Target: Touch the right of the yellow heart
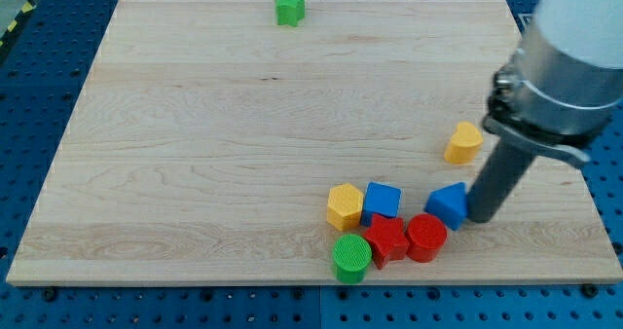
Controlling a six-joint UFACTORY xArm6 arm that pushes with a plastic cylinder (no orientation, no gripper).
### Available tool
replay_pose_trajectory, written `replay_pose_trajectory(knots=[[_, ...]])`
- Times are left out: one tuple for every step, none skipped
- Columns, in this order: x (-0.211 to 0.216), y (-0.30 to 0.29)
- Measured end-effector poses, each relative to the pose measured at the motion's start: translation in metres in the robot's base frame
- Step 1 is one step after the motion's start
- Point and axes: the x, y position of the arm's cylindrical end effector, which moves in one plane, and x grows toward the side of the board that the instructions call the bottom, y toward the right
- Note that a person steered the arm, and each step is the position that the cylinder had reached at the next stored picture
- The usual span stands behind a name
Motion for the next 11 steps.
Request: replay_pose_trajectory(knots=[[0.000,-0.035],[0.000,-0.067],[0.000,-0.075],[-0.010,-0.042],[-0.020,0.014],[-0.066,0.050],[-0.126,0.047],[-0.130,0.016],[-0.113,-0.001],[-0.112,0.030],[-0.104,0.070]])
